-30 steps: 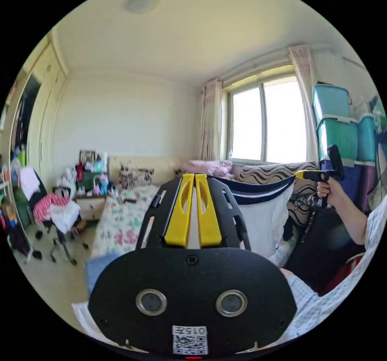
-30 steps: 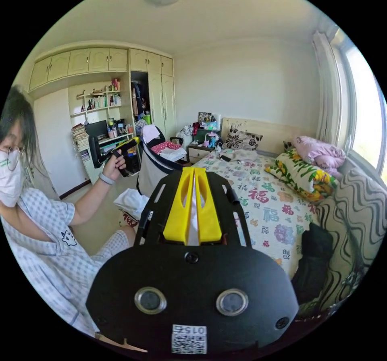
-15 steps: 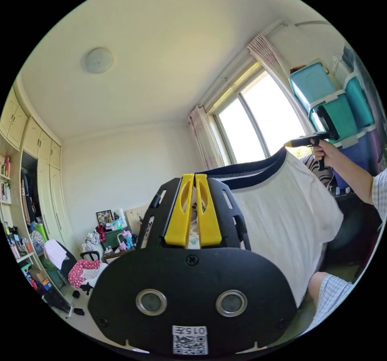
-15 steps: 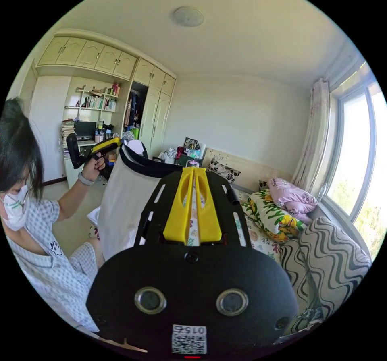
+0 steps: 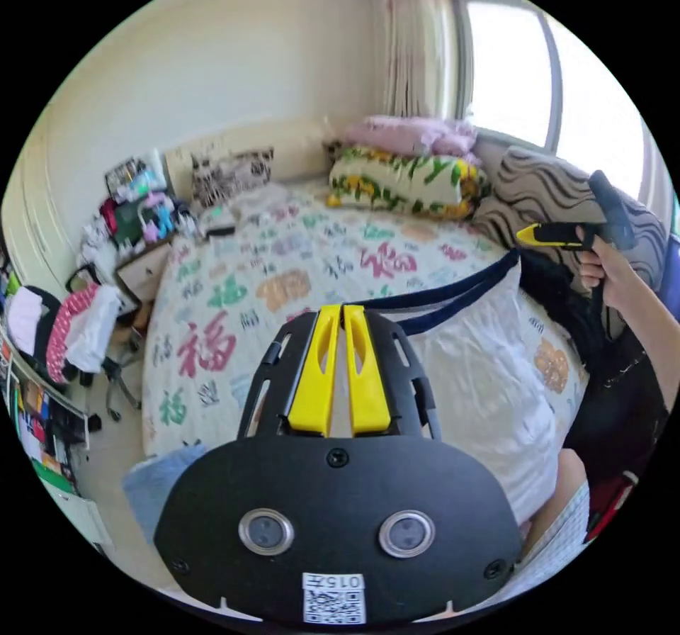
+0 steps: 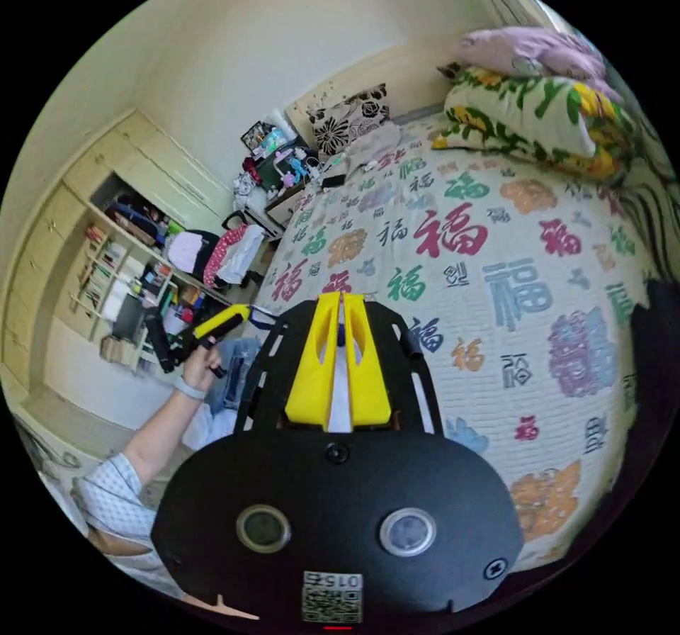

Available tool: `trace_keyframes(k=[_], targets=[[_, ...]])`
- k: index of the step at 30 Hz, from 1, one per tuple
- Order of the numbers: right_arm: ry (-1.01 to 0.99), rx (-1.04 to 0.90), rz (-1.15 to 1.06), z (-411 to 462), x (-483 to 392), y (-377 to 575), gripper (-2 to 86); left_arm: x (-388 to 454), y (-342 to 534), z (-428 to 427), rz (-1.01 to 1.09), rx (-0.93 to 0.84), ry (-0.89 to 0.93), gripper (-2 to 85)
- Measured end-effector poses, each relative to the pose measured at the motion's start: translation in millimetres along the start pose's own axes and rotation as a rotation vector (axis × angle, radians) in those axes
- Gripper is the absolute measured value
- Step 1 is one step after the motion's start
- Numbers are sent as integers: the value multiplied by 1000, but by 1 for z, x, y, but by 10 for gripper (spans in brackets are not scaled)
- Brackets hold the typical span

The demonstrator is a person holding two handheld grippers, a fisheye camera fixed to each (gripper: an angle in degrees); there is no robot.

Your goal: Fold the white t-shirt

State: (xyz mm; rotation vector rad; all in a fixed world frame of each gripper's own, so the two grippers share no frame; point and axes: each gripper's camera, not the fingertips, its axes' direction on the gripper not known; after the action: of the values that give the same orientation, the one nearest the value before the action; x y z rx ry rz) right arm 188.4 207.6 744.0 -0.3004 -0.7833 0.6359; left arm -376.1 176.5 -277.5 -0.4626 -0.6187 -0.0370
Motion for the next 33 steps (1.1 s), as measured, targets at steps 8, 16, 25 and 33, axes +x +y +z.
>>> trace_keyframes(k=[8, 16, 25, 33], targets=[[-110, -129, 19, -18, 100, 49, 60, -59, 97, 83, -317, 1, 362, 52], [187, -549, -24, -50, 113, 169, 95, 18, 262, 60, -281, -380, 376, 94], [160, -650, 118, -27, 152, 149, 28, 75, 269, 112, -297, -489, 275, 62], [242, -691, -26, -70, 144, 127, -4, 88, 256, 113, -216, -515, 301, -5]])
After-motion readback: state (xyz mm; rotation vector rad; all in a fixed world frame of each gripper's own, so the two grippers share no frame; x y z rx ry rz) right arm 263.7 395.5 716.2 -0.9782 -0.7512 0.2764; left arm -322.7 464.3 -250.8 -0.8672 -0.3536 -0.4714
